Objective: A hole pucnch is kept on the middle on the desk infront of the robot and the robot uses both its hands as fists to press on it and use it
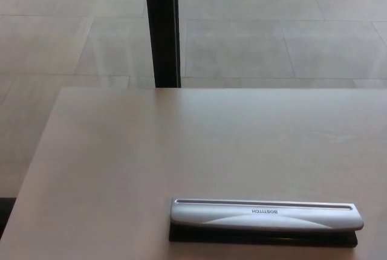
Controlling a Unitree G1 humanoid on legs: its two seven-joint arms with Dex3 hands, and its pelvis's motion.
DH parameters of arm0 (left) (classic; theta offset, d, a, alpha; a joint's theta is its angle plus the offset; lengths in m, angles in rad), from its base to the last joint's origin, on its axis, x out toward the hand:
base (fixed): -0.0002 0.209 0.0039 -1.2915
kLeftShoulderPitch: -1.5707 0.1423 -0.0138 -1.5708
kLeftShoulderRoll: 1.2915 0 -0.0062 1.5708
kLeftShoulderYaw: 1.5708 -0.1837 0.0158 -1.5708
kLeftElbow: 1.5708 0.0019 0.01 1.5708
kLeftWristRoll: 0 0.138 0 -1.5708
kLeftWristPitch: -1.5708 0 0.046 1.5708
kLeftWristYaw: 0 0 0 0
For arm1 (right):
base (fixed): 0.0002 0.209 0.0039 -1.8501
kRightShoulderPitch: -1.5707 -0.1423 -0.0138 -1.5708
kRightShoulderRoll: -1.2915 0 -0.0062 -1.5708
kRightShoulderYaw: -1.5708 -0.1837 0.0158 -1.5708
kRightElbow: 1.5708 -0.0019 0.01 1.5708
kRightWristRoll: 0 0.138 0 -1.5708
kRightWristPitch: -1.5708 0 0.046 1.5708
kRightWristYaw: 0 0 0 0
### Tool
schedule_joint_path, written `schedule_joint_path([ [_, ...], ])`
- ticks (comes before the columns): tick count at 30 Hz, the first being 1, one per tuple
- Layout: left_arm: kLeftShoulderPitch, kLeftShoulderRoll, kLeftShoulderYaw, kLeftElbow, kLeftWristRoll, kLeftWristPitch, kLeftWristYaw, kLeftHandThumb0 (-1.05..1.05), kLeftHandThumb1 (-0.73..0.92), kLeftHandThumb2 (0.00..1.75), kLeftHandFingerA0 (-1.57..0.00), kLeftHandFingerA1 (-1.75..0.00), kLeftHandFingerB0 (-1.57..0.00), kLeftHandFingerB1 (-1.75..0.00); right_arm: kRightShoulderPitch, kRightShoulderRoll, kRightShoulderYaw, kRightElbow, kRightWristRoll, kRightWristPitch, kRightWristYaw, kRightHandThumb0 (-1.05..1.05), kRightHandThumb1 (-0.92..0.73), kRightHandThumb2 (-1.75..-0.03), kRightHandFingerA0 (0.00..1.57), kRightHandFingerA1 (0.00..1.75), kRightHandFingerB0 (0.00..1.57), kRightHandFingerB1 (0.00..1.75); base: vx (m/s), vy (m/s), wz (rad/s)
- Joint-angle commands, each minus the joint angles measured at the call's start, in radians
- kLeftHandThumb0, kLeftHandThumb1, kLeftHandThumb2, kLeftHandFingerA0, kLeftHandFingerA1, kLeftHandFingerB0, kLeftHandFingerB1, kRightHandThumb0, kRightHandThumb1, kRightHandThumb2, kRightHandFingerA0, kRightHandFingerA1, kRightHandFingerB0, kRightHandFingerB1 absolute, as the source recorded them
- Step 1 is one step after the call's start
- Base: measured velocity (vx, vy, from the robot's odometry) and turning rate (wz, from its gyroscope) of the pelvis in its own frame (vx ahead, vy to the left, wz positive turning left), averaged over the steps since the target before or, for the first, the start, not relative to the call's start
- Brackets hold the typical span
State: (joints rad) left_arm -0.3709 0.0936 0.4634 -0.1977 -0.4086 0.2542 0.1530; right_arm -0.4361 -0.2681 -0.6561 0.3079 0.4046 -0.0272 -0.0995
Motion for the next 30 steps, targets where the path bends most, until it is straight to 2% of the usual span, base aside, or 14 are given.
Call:
schedule_joint_path([
  [1,0.13,-0.13,-0.448,-0.214,-0.099,0.201,-0.144,-0.22,0.67,1.1,-0.97,-1.75,-0.75,-1.27,0.316,0.21,0.43,-0.588,0.036,0.256,0.028,-0.28,-0.66,-1.05,0.98,1.75,0.74,1.19,0.0,0.0,0.0],
  [2,0.144,-0.136,-0.466,-0.212,-0.096,0.201,-0.146,-0.22,0.67,1.1,-0.97,-1.75,-0.75,-1.27,0.324,0.207,0.444,-0.588,0.024,0.26,0.033,-0.28,-0.66,-1.05,0.98,1.75,0.74,1.19,0.0,0.0,0.0],
  [3,0.175,-0.14,-0.519,-0.204,-0.052,0.192,-0.138,-0.2,0.7,0.98,-1.17,-1.75,-0.69,-1.2,0.347,0.202,0.474,-0.587,0.026,0.262,0.067,-0.25,-0.72,-0.94,0.99,1.75,0.72,1.08,0.0,0.0,0.0],
  [4,0.19,-0.144,-0.545,-0.2,-0.03,0.186,-0.13,-0.2,0.7,0.98,-1.17,-1.75,-0.69,-1.2,0.361,0.195,0.496,-0.588,0.009,0.258,0.081,-0.25,-0.72,-0.94,0.99,1.75,0.72,1.08,0.0,0.0,0.0],
  [5,0.208,-0.156,-0.577,-0.205,-0.001,0.198,-0.091,-0.21,0.75,0.96,-0.93,-1.75,-0.61,-1.37,0.383,0.195,0.514,-0.597,0.011,0.262,0.09,-0.23,-0.73,-0.94,0.99,1.75,0.71,1.13,0.0,0.0,0.0],
  [6,0.217,-0.174,-0.596,-0.196,0.013,0.201,-0.068,-0.23,0.77,0.95,-0.92,-1.75,-0.58,-1.43,0.399,0.194,0.529,-0.6,-0.002,0.254,0.093,-0.25,-0.71,-0.98,0.99,1.75,0.69,1.26,0.0,0.0,0.0],
  [7,0.219,-0.174,-0.599,-0.197,0.014,0.2,-0.065,-0.23,0.77,0.95,-0.92,-1.75,-0.58,-1.43,0.403,0.193,0.53,-0.605,-0.001,0.256,0.09,-0.25,-0.71,-0.98,0.99,1.75,0.69,1.26,0.0,0.0,0.0],
  [8,0.228,-0.193,-0.62,-0.182,0.032,0.194,-0.044,-0.24,0.83,0.92,-0.89,-1.75,-0.47,-1.63,0.415,0.21,0.545,-0.603,-0.006,0.247,0.084,-0.28,-0.61,-1.13,1.02,1.75,0.66,1.52,0.0,0.0,0.0],
  [11,0.241,-0.248,-0.659,-0.143,0.049,0.179,0.0,-0.27,0.83,0.96,-0.9,-1.75,-0.45,-1.74,0.432,0.204,0.579,-0.592,-0.011,0.248,0.105,-0.32,-0.61,-1.16,1.07,1.75,0.66,1.63,0.0,0.0,0.0],
  [13,0.243,-0.254,-0.668,-0.135,0.055,0.173,0.003,-0.28,0.82,0.97,-0.91,-1.75,-0.48,-1.75,0.435,0.188,0.593,-0.595,-0.016,0.258,0.111,-0.36,-0.64,-1.14,1.1,1.75,0.65,1.63,0.0,0.0,0.0],
  [16,0.254,-0.285,-0.725,-0.077,0.082,0.122,-0.007,-0.31,0.82,0.97,-0.9,-1.75,-0.5,-1.75,0.447,0.15,0.653,-0.578,-0.043,0.259,0.153,-0.31,-0.59,-1.16,1.11,1.75,0.79,1.33,0.0,0.0,0.0],
  [18,0.258,-0.308,-0.739,-0.059,0.085,0.114,0.004,-0.31,0.81,0.99,-0.9,-1.75,-0.51,-1.75,0.453,0.153,0.671,-0.563,-0.037,0.239,0.162,-0.39,-0.62,-1.06,1.09,1.75,0.81,1.28,0.0,0.0,0.0],
  [23,0.278,-0.338,-0.786,-0.037,0.106,0.136,0.047,-0.32,0.81,0.98,-0.93,-1.75,-0.5,-1.75,0.467,0.183,0.707,-0.526,-0.081,0.229,0.123,-0.43,-0.62,-1.05,1.1,1.75,0.78,1.45,0.0,0.0,0.0],
  [30,0.309,-0.37,-0.801,0.02,0.126,0.103,0.088,-0.3,0.78,1.0,-0.88,-1.75,-0.49,-1.75,0.475,0.216,0.721,-0.477,-0.127,0.182,0.12,-0.43,-0.67,-1.01,1.11,1.75,0.75,1.53,0.0,0.0,0.0],
])
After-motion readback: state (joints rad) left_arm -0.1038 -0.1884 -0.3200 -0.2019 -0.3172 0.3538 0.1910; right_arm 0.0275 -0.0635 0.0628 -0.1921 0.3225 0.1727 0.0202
